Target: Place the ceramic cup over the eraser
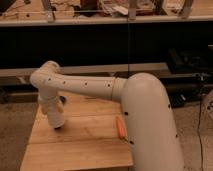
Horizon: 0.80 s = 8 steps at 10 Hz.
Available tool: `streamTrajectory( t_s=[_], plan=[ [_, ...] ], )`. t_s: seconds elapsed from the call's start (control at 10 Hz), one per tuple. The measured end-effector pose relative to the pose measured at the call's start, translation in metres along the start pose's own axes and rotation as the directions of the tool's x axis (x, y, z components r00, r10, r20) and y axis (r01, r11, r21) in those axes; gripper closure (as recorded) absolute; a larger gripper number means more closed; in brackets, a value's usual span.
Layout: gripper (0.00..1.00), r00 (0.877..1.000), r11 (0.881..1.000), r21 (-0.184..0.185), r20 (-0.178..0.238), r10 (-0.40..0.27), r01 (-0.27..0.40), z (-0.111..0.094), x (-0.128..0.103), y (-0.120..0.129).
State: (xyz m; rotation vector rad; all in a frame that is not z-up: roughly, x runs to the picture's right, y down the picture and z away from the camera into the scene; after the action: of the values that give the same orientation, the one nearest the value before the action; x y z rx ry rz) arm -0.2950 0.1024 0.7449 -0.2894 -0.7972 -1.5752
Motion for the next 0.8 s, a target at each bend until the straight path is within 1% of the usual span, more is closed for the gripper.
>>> streamTrajectory(
  t_s=[0.1,0.2,0.4,0.5,0.6,0.7,0.8],
  plan=[
    [0.53,1.000,1.000,0.000,0.000,0.001,-0.001,0.0001,0.0003,0.0003],
    [0.48,1.000,1.000,0.001,0.001,0.001,-0.001,0.0008,0.0001,0.0004],
    [0.45,1.000,1.000,0.001,0.002,0.002,-0.002,0.0015,0.0001,0.0006],
    [0.39,1.000,1.000,0.002,0.002,0.002,-0.002,0.0019,0.0000,0.0005],
    [0.28,1.000,1.000,0.003,0.003,0.002,-0.002,0.0022,0.0000,0.0004],
    [0.21,1.000,1.000,0.003,0.003,0.003,-0.003,0.0028,-0.0001,0.0007],
    [0.20,1.000,1.000,0.004,0.004,0.003,-0.003,0.0029,0.0001,0.0006]
  ],
)
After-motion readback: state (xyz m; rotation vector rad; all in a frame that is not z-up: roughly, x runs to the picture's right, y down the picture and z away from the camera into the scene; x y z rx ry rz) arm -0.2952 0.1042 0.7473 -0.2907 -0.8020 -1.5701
